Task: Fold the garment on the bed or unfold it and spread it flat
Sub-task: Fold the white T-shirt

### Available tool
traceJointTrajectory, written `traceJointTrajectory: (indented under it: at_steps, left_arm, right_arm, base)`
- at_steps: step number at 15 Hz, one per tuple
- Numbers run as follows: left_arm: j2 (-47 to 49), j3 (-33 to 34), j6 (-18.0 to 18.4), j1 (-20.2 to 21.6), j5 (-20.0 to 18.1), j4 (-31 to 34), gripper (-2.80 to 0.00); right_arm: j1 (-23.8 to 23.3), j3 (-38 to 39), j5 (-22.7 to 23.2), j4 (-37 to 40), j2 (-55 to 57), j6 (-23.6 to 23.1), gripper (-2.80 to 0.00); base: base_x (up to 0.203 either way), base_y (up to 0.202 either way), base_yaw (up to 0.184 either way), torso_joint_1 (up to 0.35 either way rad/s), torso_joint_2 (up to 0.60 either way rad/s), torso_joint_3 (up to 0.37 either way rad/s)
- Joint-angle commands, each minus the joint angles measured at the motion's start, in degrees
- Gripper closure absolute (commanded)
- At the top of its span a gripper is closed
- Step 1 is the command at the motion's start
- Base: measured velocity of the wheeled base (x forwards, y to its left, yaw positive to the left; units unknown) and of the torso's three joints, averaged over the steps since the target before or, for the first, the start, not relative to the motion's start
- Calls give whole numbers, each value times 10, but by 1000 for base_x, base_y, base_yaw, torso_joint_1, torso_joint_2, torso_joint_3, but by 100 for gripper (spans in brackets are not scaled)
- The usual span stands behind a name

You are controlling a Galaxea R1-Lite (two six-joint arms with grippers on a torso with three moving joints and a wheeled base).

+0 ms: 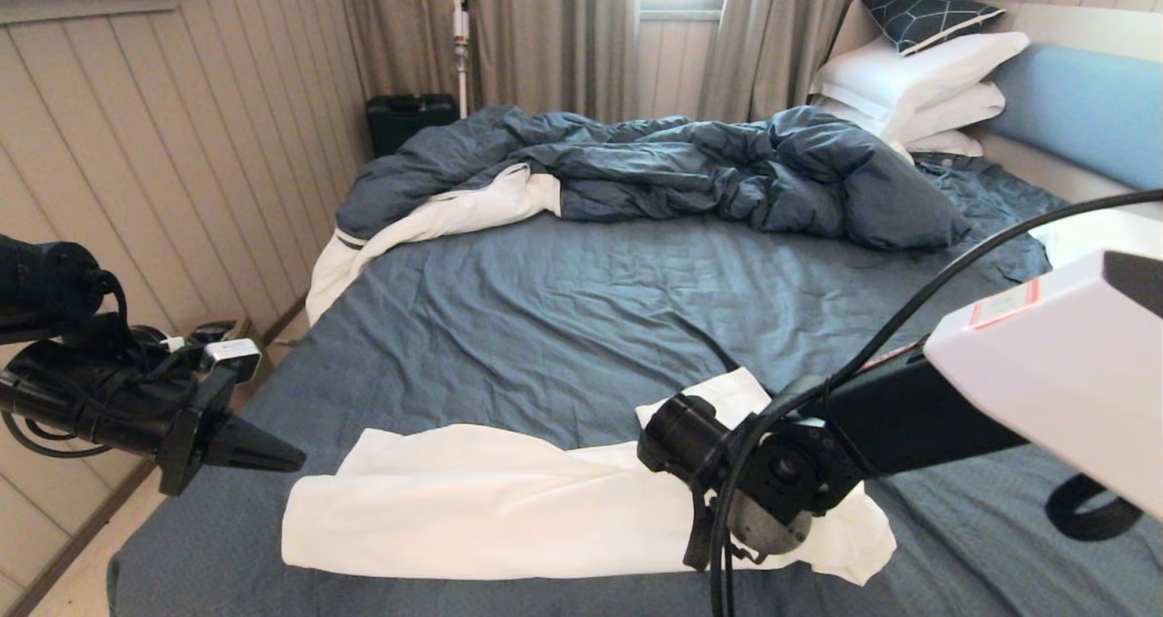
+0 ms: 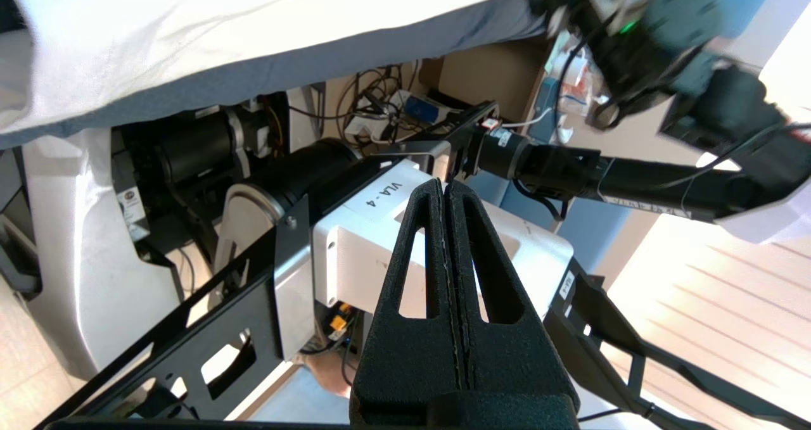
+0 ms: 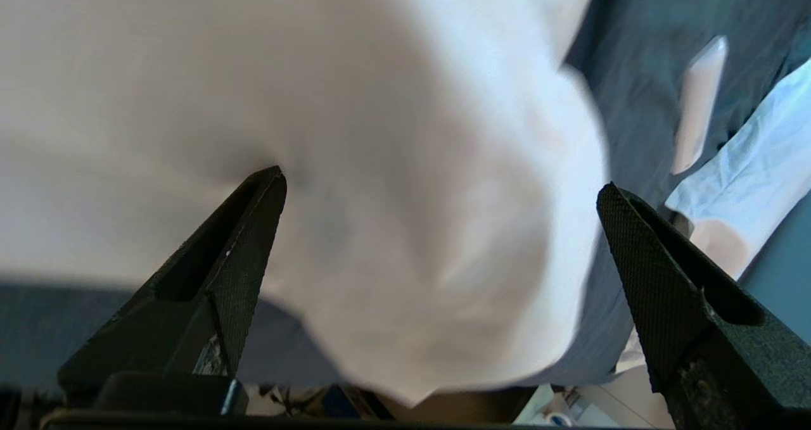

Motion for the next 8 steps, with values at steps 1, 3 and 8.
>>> traceJointTrajectory:
  at_steps: [1,3,8]
  left_arm:
    - [2,1,1,0,-3,4,0]
    - [3,1,1,0,-3,4,0]
    - [4,1,1,0,-3,3,0]
  right_arm:
    - [-18,-41,-6,-1,17,-13,-280]
    - [-28,-79,-9,-1,33,-19,-280]
    - [-50,-159,-32,-1,67,-38,-280]
  base:
    - [0,0,0,0,0,0]
    - [0,0,0,0,0,0]
    - [0,0,0,0,0,0]
